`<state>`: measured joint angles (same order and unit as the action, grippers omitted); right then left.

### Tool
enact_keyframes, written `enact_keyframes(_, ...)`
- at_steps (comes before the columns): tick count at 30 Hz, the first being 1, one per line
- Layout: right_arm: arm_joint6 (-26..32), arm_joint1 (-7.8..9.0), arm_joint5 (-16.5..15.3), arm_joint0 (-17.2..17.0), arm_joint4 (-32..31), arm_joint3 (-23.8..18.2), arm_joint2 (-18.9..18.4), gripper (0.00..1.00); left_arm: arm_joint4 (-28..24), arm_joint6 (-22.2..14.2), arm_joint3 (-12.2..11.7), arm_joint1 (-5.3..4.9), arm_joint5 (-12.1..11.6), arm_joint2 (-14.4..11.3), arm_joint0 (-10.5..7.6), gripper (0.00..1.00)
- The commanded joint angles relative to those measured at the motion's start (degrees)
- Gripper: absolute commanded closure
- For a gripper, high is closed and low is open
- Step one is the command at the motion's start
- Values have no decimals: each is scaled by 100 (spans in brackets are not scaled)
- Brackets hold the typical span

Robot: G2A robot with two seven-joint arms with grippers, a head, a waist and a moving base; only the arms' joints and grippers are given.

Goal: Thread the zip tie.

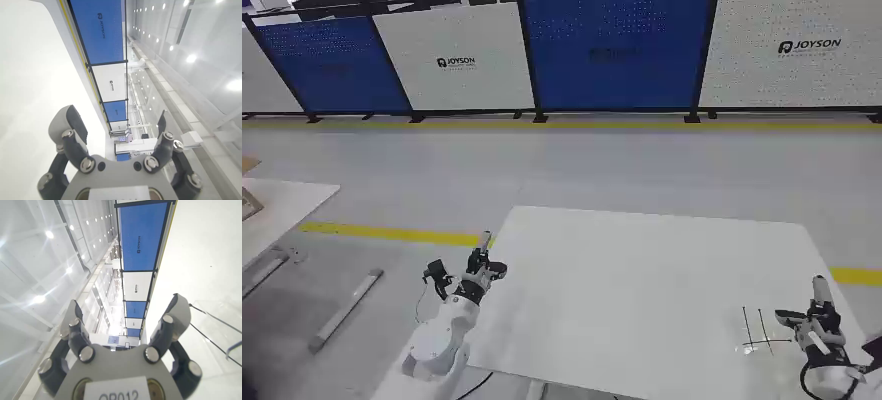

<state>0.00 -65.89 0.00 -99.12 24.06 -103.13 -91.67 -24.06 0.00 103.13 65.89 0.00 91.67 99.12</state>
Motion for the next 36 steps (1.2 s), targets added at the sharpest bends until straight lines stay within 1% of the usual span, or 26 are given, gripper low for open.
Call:
enact_keyframes(1,0,0,0,0,0,0,0,0,0,0,0,0,0,0,0,22)
enact_keyframes(2,0,0,0,0,0,0,0,0,0,0,0,0,0,0,0,22)
enact_keyframes(3,0,0,0,0,0,0,0,22,0,0,0,0,0,0,0,22)
enact_keyframes(4,0,0,0,0,0,0,0,0,0,0,0,0,0,0,0,0)
enact_keyframes(5,0,0,0,0,0,0,0,0,0,0,0,0,0,0,0,0)
enact_keyframes(6,0,0,0,0,0,0,0,22,0,0,0,0,0,0,0,0)
enact_keyframes(7,0,0,0,0,0,0,0,22,0,0,0,0,0,0,0,22)
enact_keyframes(8,0,0,0,0,0,0,0,0,0,0,0,0,0,0,0,0)
enact_keyframes(9,0,0,0,0,0,0,0,0,0,0,0,0,0,0,0,22)
enact_keyframes(10,0,0,0,0,0,0,0,22,0,0,0,0,0,0,0,0)
enact_keyframes(11,0,0,0,0,0,0,0,22,0,0,0,0,0,0,0,22)
enact_keyframes(12,0,0,0,0,0,0,0,0,0,0,0,0,0,0,0,0)
enact_keyframes(14,128,15,-38,-5,-119,-66,-71,0,0,0,0,0,0,0,0,0)
enact_keyframes(15,323,31,-54,-35,-178,-99,-155,0,0,0,0,0,0,0,0,0)
enact_keyframes(18,1130,91,41,-96,-98,-165,-523,0,0,0,0,0,0,0,0,0)
enact_keyframes(19,1422,115,117,-101,-98,-171,-636,0,0,0,0,0,0,0,0,0)
enact_keyframes(20,1754,141,214,-91,-68,-170,-759,0,0,0,0,0,0,0,0,0)
enact_keyframes(22,2661,218,443,-47,-114,-132,-1025,0,0,0,0,0,0,0,0,0)
enact_keyframes(24,3326,283,634,45,-114,24,-1287,0,0,0,0,0,0,0,0,0)
enact_keyframes(25,3557,307,722,104,-113,108,-1364,0,0,0,0,0,0,0,0,0)
enact_keyframes(36,3609,314,746,128,-98,142,-1392,0,0,0,0,0,0,0,0,0)
